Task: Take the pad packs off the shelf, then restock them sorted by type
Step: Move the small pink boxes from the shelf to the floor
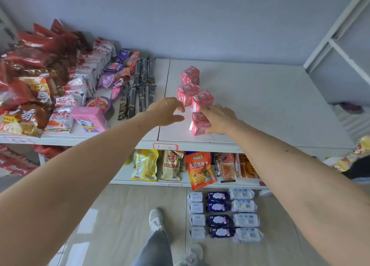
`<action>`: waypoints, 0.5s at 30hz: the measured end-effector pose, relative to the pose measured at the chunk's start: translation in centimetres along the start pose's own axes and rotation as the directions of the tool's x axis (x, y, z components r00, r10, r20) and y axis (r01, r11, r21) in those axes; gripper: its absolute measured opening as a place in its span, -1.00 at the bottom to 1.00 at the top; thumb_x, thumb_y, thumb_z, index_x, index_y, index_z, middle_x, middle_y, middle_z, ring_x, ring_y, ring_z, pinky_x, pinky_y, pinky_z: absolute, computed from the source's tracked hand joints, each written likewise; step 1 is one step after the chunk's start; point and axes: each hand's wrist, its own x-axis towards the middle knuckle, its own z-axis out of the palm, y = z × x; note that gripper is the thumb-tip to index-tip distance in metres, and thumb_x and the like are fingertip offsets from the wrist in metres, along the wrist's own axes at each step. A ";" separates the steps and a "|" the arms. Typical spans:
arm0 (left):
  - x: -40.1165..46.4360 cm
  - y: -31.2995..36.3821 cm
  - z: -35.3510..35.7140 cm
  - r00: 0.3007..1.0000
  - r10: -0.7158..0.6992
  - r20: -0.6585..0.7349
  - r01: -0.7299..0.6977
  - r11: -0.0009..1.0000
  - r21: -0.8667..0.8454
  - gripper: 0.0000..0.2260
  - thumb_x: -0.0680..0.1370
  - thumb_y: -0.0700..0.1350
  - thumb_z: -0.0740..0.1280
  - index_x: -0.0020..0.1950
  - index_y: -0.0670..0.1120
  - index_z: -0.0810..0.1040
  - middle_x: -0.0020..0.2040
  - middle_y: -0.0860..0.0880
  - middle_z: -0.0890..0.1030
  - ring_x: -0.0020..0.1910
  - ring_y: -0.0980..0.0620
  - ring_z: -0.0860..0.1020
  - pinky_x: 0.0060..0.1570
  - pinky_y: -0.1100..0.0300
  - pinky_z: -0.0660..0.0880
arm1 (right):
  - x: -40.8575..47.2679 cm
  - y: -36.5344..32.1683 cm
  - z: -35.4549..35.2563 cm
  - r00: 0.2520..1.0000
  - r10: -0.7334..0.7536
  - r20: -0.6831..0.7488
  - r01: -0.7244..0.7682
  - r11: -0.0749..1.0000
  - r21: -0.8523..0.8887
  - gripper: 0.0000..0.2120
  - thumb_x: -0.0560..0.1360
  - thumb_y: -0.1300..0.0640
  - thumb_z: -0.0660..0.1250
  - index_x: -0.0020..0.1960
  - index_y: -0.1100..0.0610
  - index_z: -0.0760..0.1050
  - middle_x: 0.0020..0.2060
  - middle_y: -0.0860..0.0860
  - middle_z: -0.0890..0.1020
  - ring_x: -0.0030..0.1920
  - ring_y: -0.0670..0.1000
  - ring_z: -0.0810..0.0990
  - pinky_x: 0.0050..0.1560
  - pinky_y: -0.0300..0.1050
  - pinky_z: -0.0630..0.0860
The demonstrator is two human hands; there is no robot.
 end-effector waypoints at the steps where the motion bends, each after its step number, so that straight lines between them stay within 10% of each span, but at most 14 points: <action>1: 0.5 -0.2 -0.1 1.000 0.000 0.004 0.000 1.000 0.002 -0.73 0.52 0.05 0.34 0.19 0.01 0.54 0.23 0.01 0.53 0.22 -0.01 0.47 0.17 -0.06 0.47 | 0.2 0.1 0.1 1.000 -0.002 -0.004 0.002 1.000 0.010 -0.27 0.39 -0.02 0.47 0.45 -0.01 0.20 0.35 0.04 0.40 0.30 0.12 0.40 0.15 0.06 0.45; 10: 6.6 2.1 -0.4 0.998 0.050 -0.030 -0.045 0.985 0.164 -0.57 0.52 0.12 0.31 0.35 0.01 0.42 0.35 -0.03 0.43 0.34 -0.07 0.37 0.19 -0.05 0.39 | -1.6 5.4 -0.4 0.992 0.122 0.043 -0.122 0.993 -0.004 -0.43 0.33 0.07 0.51 0.26 0.04 0.34 0.07 0.00 0.50 0.05 0.06 0.51 -0.17 -0.11 0.40; 15: 9.5 3.5 1.8 0.999 0.043 0.005 -0.042 0.929 0.367 -0.37 0.46 0.25 0.30 0.42 -0.05 0.32 0.49 -0.09 0.22 0.50 -0.15 0.08 0.45 -0.18 -0.10 | -3.0 7.5 0.3 0.980 0.193 0.056 -0.194 0.980 0.031 -0.36 0.33 0.01 0.52 0.30 0.04 0.30 0.11 0.01 0.48 0.09 0.04 0.49 -0.13 -0.09 0.45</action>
